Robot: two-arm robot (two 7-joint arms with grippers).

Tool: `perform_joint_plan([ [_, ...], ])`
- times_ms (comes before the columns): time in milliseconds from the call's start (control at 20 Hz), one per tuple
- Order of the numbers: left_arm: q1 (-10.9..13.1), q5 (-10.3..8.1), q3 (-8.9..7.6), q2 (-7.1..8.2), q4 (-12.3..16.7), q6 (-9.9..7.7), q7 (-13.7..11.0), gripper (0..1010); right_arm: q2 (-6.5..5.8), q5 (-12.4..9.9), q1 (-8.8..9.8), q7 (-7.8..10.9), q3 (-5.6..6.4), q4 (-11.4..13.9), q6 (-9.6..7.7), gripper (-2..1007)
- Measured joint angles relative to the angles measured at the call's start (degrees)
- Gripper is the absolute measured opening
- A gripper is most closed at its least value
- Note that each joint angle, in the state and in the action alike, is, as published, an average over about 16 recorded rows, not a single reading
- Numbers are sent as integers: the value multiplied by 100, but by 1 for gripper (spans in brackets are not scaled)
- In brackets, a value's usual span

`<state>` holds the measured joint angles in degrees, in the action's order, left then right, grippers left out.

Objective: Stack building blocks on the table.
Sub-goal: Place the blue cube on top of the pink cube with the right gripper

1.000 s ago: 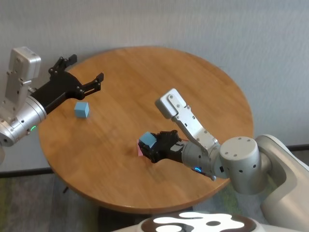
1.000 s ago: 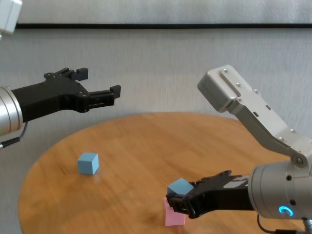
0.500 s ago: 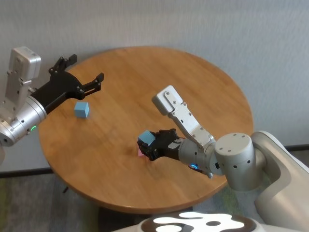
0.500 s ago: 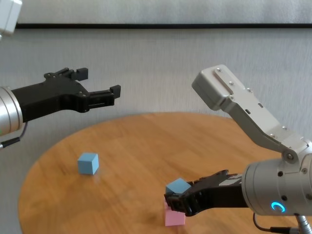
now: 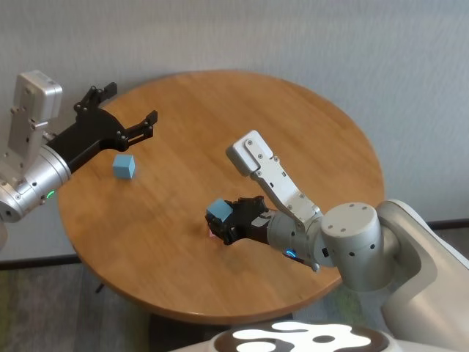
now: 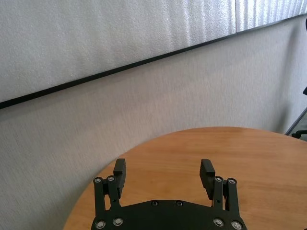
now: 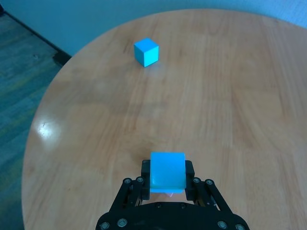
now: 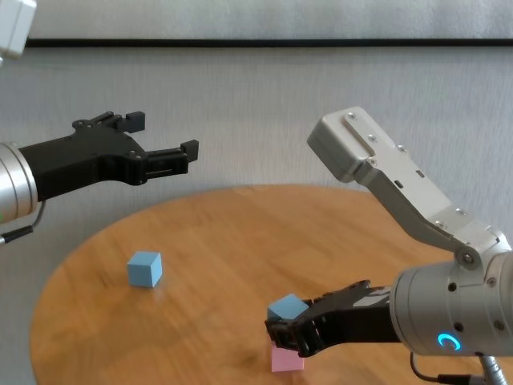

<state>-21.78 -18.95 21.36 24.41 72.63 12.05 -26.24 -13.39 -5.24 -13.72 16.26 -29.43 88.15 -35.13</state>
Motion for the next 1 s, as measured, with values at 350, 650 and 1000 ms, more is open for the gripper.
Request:
perform_joint_plan([
  [350,0,0,0,0,0,0,0,1000,96,112,14,-48,42,-22,-48,361],
  [650,0,0,0,0,0,0,0,1000,186,163,32,-54,109,-30,-122,361],
  [1000,0,0,0,0,0,0,0,1000,288,189,54,-27,182,-37,-217,361],
])
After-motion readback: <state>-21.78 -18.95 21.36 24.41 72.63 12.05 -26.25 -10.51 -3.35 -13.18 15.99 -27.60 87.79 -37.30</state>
